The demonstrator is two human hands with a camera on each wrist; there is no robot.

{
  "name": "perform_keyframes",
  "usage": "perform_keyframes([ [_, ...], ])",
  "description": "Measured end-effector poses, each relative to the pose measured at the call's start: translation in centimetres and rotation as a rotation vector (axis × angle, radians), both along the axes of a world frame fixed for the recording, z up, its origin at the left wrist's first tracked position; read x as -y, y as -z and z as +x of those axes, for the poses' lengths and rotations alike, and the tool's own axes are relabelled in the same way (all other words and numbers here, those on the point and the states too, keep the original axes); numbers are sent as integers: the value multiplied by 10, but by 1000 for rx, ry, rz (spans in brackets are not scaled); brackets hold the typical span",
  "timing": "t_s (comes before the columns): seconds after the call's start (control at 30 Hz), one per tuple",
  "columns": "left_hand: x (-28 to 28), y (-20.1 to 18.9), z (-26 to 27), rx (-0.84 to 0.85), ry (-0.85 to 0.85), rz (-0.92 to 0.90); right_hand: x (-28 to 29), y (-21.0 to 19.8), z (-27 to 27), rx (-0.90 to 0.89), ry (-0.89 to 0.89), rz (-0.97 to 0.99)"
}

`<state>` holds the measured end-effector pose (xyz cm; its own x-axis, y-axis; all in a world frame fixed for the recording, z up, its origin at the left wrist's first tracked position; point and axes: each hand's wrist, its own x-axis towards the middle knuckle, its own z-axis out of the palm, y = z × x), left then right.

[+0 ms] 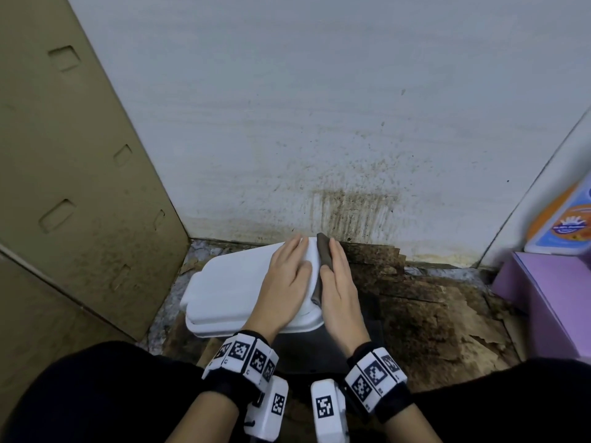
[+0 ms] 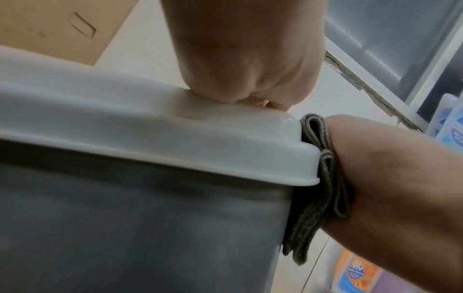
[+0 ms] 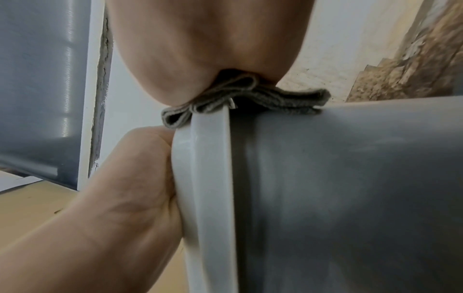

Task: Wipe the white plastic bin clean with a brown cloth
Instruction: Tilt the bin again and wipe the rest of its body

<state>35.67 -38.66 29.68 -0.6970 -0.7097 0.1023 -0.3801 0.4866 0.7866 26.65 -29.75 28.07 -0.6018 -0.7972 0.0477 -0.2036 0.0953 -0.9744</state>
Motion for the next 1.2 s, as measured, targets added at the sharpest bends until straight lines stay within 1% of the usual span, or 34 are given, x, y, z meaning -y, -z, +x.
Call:
perform_keyframes([
  [0.03, -2, -1, -2, -28, -7, 38, -2, 1, -2, 1, 5, -4],
  [0.07, -3, -2, -4, -76, -22, 119, -5, 2, -4, 13, 10, -10],
  [0.17, -5, -12, -8, -333, -135, 543, -14, 10, -13, 126, 59, -43],
  [0.2, -4, -14, -7, -391, -180, 606, -17, 13, -17, 152, 79, -51],
  [0.27, -3, -17, -2, -401, -206, 562, -22, 18, -26, 168, 111, -46],
  [0.43, 1, -7, 14, -250, -231, 315, -38, 28, -46, 195, 164, -12],
  [0.5, 6, -1, 20, -161, -277, 193, -45, 30, -52, 245, 191, -14],
  [0.6, 16, 11, 33, 16, -384, 30, -59, 33, -61, 320, 254, -28],
  [0.67, 21, 19, 42, 169, -471, -9, -67, 36, -66, 341, 288, -25],
  [0.73, 22, 25, 47, 325, -529, 42, -74, 37, -70, 344, 306, -8],
  [0.8, 18, 29, 49, 414, -528, 128, -79, 37, -72, 335, 314, 22],
  [0.87, 13, 32, 49, 420, -505, 226, -83, 36, -73, 329, 314, 50],
  [0.97, 16, 43, 51, 355, -502, 385, -89, 37, -75, 329, 324, 67],
  [1.03, 20, 48, 52, 359, -492, 455, -93, 38, -76, 334, 336, 75],
  [1.2, 24, 47, 52, 388, -484, 444, -96, 37, -78, 302, 318, 102],
])
